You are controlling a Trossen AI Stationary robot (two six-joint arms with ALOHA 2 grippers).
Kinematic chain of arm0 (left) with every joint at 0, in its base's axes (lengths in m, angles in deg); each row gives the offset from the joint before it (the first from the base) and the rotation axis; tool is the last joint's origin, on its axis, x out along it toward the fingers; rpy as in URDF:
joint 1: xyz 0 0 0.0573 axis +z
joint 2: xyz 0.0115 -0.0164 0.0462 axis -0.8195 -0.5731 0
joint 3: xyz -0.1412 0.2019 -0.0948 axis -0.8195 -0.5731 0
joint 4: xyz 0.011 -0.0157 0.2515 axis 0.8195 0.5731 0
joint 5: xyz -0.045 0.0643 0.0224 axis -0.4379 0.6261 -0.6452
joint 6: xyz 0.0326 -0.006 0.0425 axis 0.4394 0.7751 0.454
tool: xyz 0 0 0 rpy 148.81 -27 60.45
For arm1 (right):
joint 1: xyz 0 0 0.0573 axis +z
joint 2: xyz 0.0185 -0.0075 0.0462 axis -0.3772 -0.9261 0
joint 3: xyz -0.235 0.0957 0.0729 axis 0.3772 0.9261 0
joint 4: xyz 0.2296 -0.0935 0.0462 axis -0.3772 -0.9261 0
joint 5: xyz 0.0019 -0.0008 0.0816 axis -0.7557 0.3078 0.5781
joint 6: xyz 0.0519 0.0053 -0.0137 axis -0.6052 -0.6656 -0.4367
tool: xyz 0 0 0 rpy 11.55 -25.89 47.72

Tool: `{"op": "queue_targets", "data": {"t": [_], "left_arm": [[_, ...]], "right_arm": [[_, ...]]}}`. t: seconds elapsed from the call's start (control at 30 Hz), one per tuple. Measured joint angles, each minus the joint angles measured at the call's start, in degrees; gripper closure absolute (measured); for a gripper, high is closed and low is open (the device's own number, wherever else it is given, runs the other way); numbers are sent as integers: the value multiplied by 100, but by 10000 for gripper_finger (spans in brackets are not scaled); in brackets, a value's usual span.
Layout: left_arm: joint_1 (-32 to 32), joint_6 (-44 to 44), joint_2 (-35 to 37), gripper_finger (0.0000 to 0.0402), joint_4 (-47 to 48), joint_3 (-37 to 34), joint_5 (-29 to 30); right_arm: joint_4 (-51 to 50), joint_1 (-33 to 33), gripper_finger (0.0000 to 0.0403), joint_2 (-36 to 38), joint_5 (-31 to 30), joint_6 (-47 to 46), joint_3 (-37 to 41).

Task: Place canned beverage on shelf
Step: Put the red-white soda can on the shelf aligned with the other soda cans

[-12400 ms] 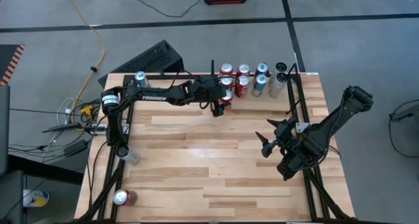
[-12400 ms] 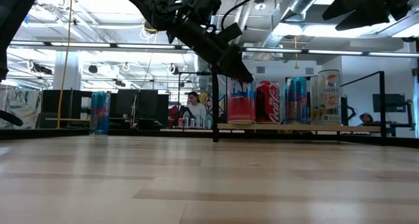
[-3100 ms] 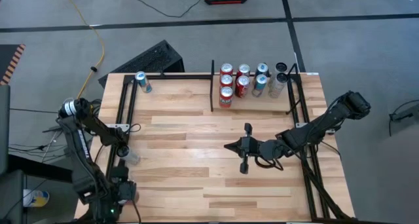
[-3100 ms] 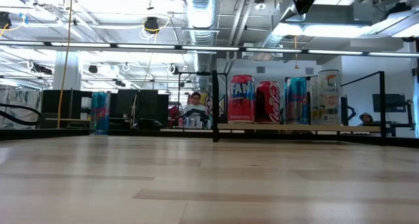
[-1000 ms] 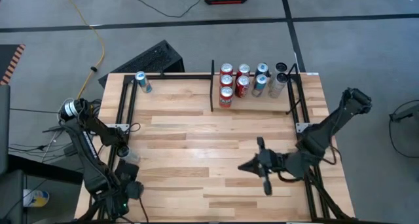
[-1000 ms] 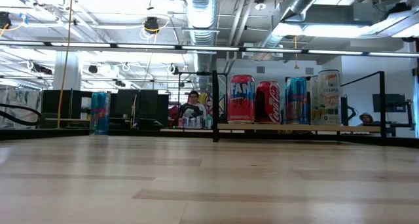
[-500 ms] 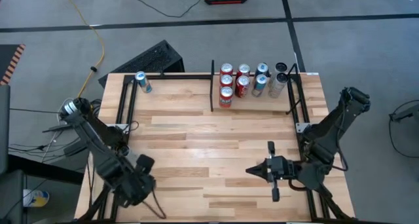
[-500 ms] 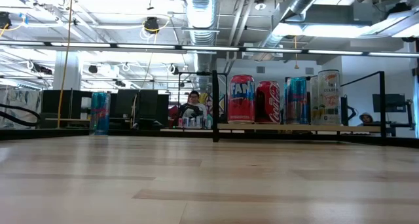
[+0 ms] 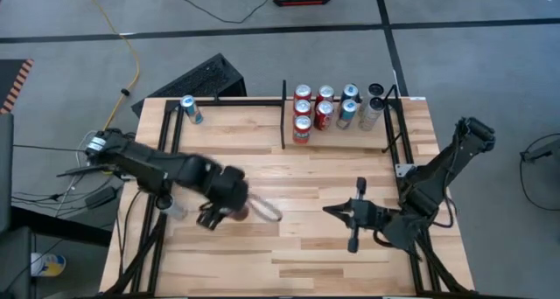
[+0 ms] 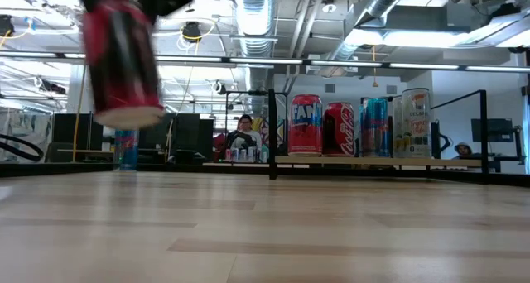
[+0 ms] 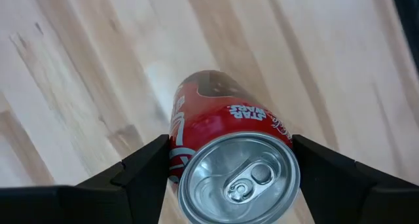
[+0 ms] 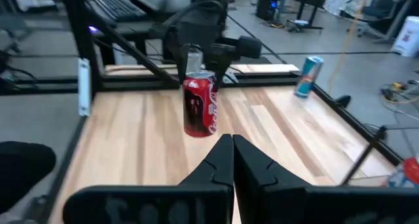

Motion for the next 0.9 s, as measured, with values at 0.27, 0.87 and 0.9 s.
{"op": "queue_targets", "data": {"t": [0.27,0.87,0.9], "left_arm": [[1108,1062,-1109,135,-218,522,-665],[1277,2262,-3344,132,695,2999,-674],[1275,2273,-3383,127,714,2999,-669]], "right_arm": [[-407,-661,380,-200,36,200,7],[-368,-997,380,-58,997,758,3],[-350,-955,380,-58,964,752,0]]}}
